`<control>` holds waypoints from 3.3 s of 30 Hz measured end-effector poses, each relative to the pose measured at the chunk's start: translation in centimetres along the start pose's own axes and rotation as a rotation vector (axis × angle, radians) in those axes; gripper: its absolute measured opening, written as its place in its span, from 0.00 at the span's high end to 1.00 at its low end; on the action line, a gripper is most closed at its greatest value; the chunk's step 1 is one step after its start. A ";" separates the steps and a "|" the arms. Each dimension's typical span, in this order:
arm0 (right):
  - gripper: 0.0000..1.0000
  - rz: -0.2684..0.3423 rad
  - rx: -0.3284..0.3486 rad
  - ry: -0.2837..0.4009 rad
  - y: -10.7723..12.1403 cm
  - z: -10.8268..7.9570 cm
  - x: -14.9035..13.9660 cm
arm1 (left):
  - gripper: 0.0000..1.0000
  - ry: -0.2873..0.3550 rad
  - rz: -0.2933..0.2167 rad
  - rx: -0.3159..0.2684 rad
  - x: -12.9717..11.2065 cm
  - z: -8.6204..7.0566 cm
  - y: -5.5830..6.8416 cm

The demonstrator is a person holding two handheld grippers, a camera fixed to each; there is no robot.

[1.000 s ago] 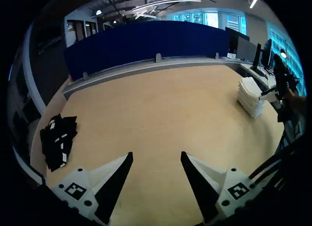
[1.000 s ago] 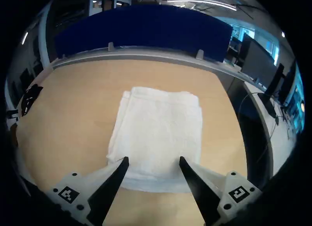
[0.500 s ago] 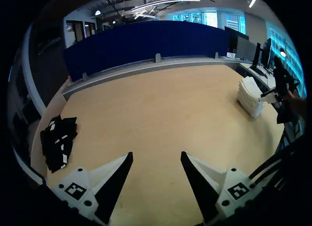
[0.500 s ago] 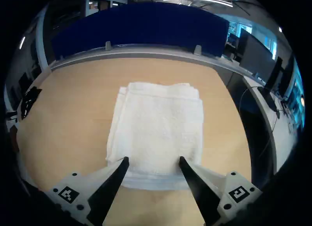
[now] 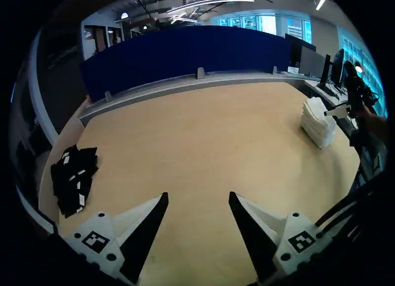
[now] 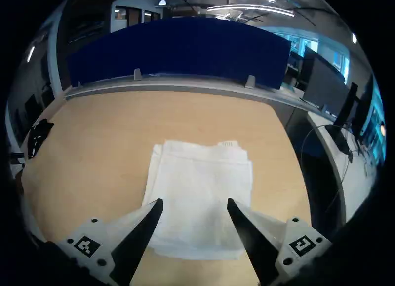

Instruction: Fold towel

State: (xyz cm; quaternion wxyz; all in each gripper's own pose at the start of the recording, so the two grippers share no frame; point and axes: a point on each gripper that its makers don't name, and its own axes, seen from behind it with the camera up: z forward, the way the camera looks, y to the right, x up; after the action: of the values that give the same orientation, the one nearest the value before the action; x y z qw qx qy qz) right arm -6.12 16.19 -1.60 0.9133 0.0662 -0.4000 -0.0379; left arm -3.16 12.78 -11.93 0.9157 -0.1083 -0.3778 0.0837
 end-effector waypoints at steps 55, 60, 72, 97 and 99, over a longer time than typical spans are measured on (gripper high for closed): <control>0.00 0.034 -0.036 0.053 0.0 -1.0 2.4 | 0.09 0.007 -0.040 0.028 -0.1 -0.1 -1.3; 0.00 0.045 -0.057 0.062 -1.0 -3.4 0.9 | 0.09 0.019 -0.036 0.017 0.1 0.0 -1.1; 0.00 0.022 -0.106 0.165 -2.5 -6.8 1.5 | 0.09 0.046 -0.033 0.001 0.4 -0.3 -0.9; 0.00 0.036 -0.135 0.529 -7.8 -12.2 8.4 | 0.09 0.181 -0.067 0.038 3.6 -0.6 -2.3; 0.00 0.030 -0.134 0.528 -8.3 -12.2 8.5 | 0.09 0.219 -0.085 0.051 4.5 -0.8 -3.0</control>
State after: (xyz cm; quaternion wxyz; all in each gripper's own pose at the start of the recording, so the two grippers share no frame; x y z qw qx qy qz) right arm 8.48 8.05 -4.91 0.9888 0.0074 -0.1457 -0.0321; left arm 0.83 10.84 -8.65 0.9567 -0.0775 -0.2776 0.0419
